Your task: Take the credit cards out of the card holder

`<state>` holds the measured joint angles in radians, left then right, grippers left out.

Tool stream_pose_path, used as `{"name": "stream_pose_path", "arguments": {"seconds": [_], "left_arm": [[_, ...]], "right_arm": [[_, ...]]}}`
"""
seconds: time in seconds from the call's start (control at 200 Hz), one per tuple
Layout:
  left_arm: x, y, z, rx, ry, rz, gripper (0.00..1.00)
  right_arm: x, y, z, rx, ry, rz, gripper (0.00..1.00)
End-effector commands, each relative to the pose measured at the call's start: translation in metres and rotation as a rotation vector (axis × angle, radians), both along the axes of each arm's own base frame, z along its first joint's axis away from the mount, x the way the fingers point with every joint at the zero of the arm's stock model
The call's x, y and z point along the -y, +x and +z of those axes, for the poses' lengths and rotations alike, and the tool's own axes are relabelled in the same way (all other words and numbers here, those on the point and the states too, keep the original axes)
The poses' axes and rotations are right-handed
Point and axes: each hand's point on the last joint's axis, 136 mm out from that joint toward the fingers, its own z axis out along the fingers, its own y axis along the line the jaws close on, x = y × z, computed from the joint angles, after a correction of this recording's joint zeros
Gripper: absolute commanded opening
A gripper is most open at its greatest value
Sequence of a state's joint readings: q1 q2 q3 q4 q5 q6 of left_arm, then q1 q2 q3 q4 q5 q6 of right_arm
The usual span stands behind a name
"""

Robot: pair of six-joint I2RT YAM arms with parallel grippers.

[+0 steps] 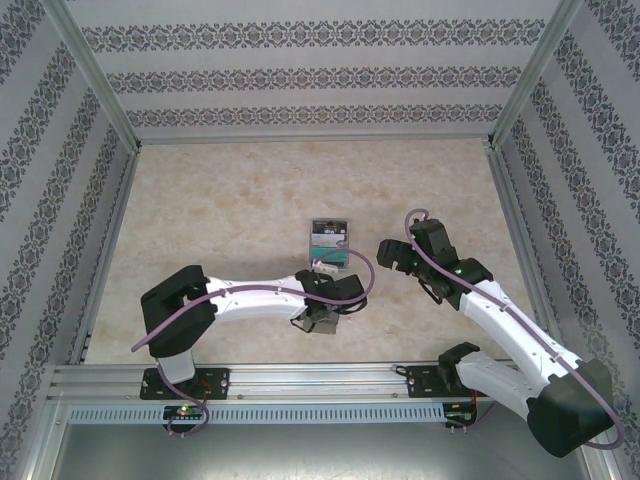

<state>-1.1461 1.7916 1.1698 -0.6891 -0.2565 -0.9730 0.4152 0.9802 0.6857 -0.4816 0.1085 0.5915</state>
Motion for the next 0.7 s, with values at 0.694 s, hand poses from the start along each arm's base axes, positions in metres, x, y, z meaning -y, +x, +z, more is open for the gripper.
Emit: {"name": "stream_pose_path", "arguments": {"seconds": [0.694], "left_arm": [[-0.026, -0.004, 0.001, -0.012, 0.068, -0.002, 0.0]], "right_arm": [[-0.033, -0.001, 0.015, 0.01, -0.001, 0.127, 0.98]]}}
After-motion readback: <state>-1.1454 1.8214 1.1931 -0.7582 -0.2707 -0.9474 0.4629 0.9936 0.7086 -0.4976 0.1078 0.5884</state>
